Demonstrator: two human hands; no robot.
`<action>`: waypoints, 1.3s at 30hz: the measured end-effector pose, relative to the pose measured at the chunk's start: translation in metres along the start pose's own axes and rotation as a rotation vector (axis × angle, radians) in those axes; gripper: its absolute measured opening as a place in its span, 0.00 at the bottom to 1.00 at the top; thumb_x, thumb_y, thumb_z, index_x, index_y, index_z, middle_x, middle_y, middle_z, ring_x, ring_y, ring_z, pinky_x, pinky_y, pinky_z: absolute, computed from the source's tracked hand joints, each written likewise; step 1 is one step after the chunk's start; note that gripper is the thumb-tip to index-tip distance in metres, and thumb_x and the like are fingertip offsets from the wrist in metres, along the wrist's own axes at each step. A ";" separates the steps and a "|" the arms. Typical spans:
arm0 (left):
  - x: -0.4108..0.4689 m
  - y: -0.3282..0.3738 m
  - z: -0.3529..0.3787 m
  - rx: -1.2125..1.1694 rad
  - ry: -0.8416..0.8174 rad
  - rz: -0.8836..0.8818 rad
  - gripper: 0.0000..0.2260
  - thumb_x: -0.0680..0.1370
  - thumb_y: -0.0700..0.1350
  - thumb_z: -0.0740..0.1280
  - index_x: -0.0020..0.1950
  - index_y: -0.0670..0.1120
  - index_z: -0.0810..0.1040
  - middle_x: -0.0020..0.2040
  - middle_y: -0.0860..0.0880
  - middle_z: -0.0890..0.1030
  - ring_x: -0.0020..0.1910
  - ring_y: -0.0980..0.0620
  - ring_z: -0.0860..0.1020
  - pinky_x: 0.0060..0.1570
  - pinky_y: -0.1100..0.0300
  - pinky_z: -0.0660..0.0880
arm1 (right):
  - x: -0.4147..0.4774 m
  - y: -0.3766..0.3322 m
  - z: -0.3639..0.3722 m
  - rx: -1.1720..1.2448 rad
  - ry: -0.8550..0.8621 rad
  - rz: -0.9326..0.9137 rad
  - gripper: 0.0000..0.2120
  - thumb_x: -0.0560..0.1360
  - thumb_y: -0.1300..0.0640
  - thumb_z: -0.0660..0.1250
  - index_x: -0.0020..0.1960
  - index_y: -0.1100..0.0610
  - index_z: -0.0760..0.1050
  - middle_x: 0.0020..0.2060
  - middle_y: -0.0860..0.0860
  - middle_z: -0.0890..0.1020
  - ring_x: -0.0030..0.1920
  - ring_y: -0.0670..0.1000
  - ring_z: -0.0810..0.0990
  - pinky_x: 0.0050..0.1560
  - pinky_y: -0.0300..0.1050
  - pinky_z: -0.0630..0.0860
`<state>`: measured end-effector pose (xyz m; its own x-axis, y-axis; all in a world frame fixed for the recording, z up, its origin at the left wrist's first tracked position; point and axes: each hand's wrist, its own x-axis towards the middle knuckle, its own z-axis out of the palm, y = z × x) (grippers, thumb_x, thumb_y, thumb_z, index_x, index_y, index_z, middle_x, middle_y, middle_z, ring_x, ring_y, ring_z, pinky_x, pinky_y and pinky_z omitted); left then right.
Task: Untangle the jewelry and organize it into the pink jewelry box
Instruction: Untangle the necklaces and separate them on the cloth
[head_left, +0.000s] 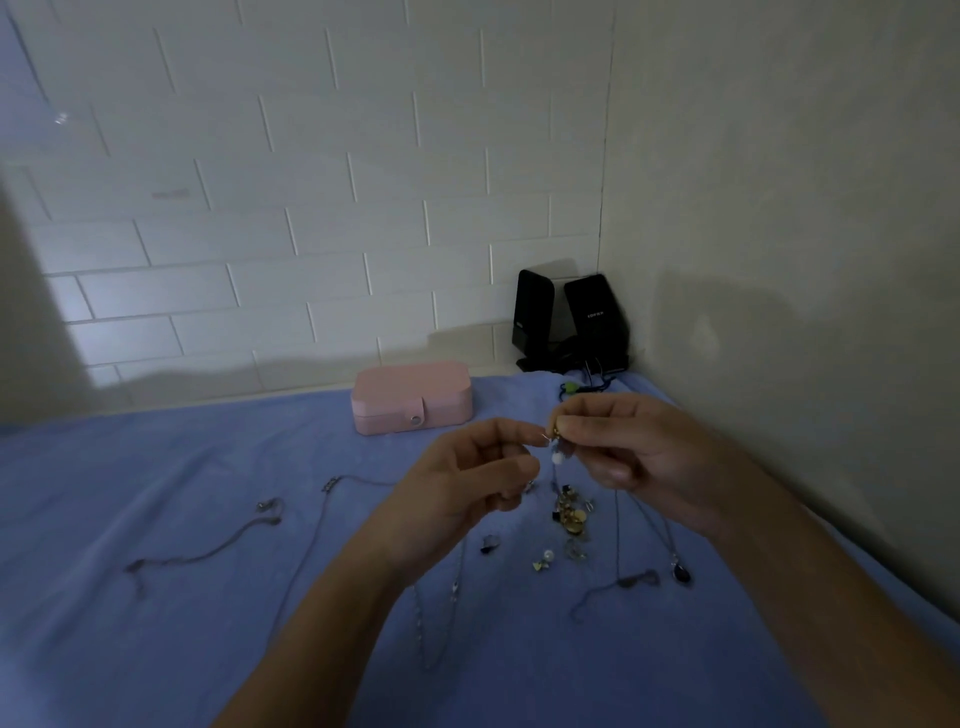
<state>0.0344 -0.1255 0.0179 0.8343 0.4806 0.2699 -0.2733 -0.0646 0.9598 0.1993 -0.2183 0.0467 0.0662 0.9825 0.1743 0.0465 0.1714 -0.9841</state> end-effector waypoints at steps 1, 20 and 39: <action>0.000 0.000 0.001 0.040 0.005 0.018 0.07 0.69 0.43 0.71 0.45 0.48 0.82 0.33 0.52 0.74 0.31 0.57 0.71 0.35 0.66 0.69 | 0.000 0.000 0.001 -0.001 0.001 -0.010 0.07 0.69 0.57 0.64 0.40 0.60 0.78 0.33 0.52 0.79 0.22 0.44 0.61 0.27 0.39 0.53; 0.002 0.000 -0.002 0.052 0.216 0.066 0.09 0.72 0.49 0.65 0.35 0.45 0.76 0.32 0.49 0.74 0.32 0.56 0.72 0.34 0.66 0.71 | -0.004 -0.003 0.012 -0.466 0.107 -0.277 0.06 0.70 0.63 0.71 0.44 0.54 0.82 0.27 0.37 0.78 0.24 0.40 0.69 0.31 0.26 0.67; 0.004 -0.001 -0.005 0.138 0.248 0.037 0.15 0.71 0.48 0.69 0.27 0.47 0.68 0.26 0.51 0.63 0.26 0.55 0.59 0.28 0.67 0.61 | 0.003 0.012 0.020 -0.496 0.113 -0.330 0.04 0.74 0.57 0.69 0.43 0.49 0.79 0.35 0.68 0.76 0.32 0.64 0.72 0.35 0.59 0.71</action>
<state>0.0356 -0.1194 0.0176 0.6777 0.6739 0.2942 -0.2194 -0.1966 0.9556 0.1806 -0.2118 0.0343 0.0738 0.8648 0.4966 0.5397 0.3841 -0.7491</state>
